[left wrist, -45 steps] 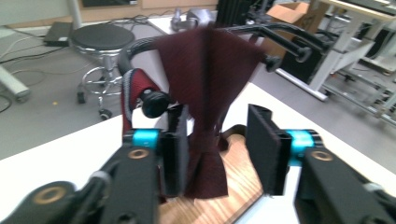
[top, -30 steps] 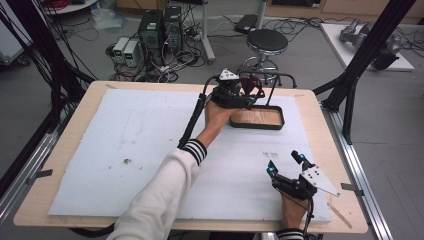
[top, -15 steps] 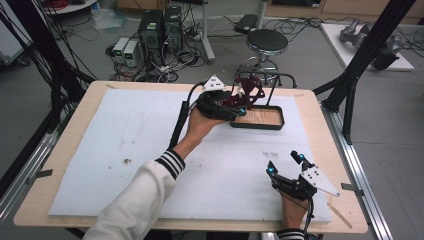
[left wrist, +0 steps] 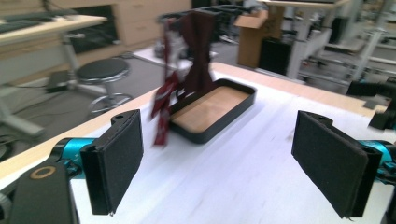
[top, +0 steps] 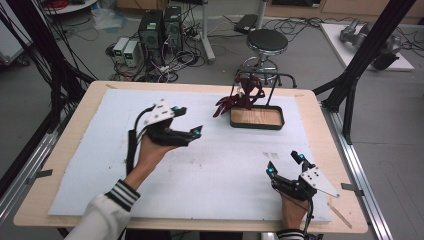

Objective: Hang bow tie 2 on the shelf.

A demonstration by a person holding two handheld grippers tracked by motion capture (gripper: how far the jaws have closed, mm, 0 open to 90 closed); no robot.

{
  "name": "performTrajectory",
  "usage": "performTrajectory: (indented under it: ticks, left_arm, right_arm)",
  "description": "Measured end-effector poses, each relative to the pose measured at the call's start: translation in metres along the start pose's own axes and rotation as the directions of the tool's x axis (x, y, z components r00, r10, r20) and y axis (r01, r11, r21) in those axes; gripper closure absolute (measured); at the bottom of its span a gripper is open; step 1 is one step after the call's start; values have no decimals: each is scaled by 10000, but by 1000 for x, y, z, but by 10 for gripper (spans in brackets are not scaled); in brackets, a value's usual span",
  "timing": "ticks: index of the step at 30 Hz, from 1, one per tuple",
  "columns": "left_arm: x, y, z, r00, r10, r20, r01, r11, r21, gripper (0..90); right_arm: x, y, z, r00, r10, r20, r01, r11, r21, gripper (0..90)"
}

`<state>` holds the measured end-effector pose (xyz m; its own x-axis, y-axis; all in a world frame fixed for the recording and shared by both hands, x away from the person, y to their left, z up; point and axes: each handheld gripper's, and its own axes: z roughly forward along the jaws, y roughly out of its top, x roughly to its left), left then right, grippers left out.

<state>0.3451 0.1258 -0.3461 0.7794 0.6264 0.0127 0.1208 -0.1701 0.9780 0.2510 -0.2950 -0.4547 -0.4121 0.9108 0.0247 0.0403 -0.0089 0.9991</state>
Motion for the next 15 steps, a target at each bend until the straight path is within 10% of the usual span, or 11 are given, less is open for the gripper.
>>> performTrajectory:
  ticks: [6,15]
  left_arm:
    - [13,-42,-65,9958,156,-908,-202,9985,-504,164]
    - [23,-92,-114,9847,-379,-1701,176,9927,-1193,156]
  right_arm:
    - [0,0,0,10000,-1,35,1,10000,-13,98]
    - [0,0,1,9999,90,118,-91,10000,33,98]
